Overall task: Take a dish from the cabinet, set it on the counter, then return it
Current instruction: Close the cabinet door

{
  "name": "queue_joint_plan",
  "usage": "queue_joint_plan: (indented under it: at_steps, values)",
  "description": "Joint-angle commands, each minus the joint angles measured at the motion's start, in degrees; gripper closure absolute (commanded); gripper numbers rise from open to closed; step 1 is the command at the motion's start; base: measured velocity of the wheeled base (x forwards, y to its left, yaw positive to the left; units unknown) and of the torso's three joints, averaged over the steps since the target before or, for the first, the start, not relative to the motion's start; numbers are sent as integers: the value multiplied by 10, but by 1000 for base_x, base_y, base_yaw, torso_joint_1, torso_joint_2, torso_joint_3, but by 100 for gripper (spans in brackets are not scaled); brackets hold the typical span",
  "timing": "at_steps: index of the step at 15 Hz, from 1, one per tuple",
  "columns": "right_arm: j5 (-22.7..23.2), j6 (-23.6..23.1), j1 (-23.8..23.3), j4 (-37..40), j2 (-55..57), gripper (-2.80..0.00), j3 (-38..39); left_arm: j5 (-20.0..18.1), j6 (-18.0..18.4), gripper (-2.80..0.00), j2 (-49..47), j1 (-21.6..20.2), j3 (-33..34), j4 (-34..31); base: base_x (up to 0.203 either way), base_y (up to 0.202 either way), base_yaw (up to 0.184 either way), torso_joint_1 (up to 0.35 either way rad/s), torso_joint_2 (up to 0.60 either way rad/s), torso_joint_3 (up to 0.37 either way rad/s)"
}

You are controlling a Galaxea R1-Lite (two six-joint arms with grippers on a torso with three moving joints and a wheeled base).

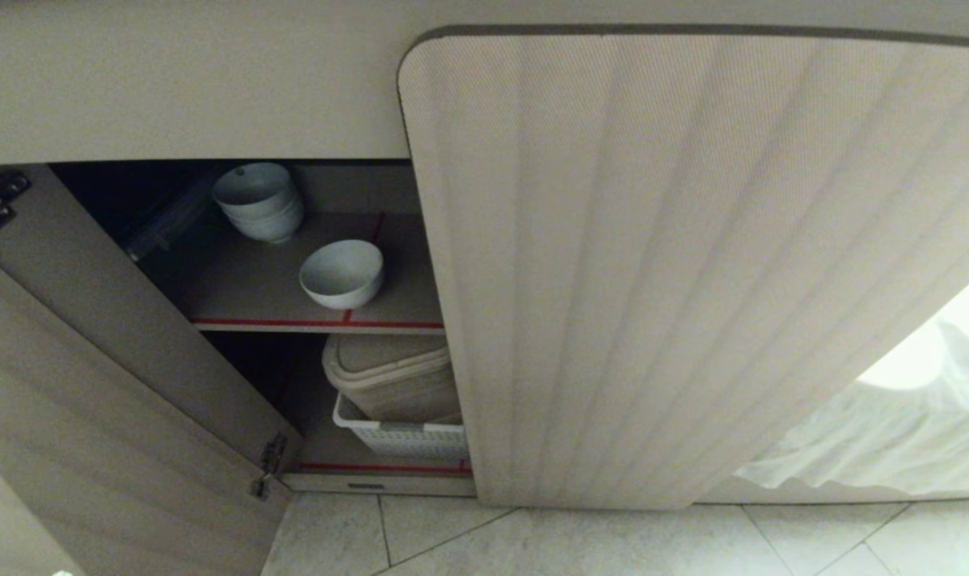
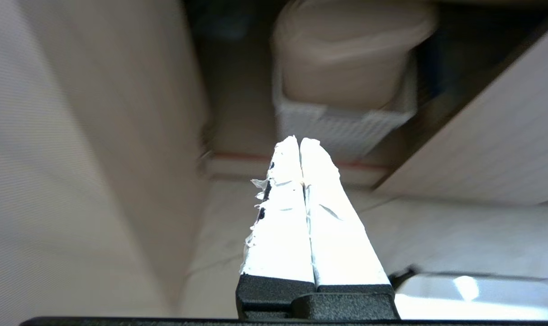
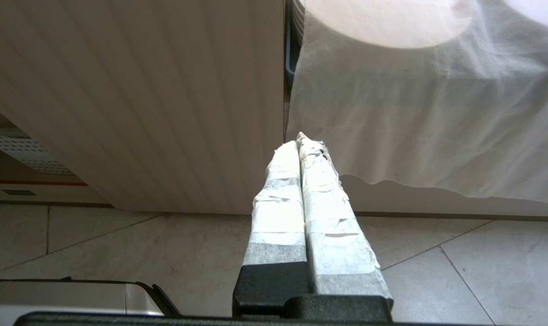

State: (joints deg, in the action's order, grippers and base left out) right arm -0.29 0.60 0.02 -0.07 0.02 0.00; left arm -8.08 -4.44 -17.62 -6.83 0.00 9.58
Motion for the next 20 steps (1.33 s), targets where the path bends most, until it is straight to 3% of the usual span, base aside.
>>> queue_joint_plan:
  at_steps: [1, 4, 14, 20]
  values:
    - [-1, 0, 0, 0, 0, 0, 0, -30, -28, 0, 19, 0, 0, 17, 0, 0, 0, 0, 0, 0]
    - [-1, 0, 0, 0, 0, 0, 0, -41, -67, 0, 19, 0, 0, 30, 0, 0, 0, 0, 0, 0]
    - [0, 0, 0, 0, 0, 0, 0, -6, -42, 0, 19, 0, 0, -11, 0, 0, 0, 0, 0, 0]
    - [0, 0, 1, 0, 0, 0, 0, -1, 50, 0, 19, 0, 0, -11, 0, 0, 0, 0, 0, 0]
